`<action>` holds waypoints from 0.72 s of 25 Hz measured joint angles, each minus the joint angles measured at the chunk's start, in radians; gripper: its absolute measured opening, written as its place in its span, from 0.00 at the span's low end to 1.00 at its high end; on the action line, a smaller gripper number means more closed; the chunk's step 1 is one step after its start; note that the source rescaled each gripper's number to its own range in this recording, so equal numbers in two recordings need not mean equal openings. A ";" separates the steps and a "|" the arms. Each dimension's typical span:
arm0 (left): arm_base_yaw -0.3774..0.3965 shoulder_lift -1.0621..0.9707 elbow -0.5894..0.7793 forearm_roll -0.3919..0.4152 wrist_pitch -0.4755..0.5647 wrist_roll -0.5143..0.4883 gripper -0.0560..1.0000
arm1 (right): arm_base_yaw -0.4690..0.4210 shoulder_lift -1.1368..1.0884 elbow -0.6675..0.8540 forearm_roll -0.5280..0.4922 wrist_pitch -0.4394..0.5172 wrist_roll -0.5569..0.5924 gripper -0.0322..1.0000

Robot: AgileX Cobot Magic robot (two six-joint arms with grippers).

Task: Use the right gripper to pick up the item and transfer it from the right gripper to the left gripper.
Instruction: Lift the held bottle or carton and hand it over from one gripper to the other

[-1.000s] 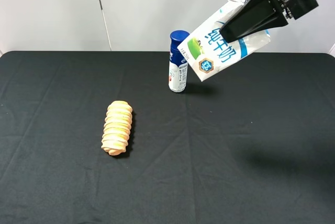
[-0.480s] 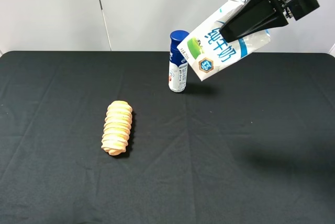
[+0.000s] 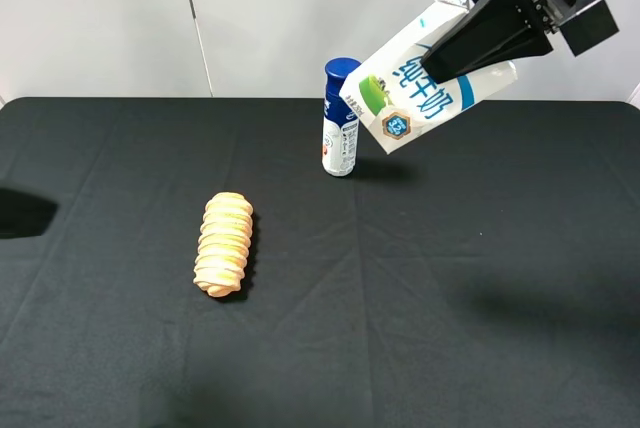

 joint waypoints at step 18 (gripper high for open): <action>-0.381 0.507 -0.338 0.003 -0.175 0.114 0.94 | 0.000 0.000 0.000 0.002 0.000 -0.155 0.08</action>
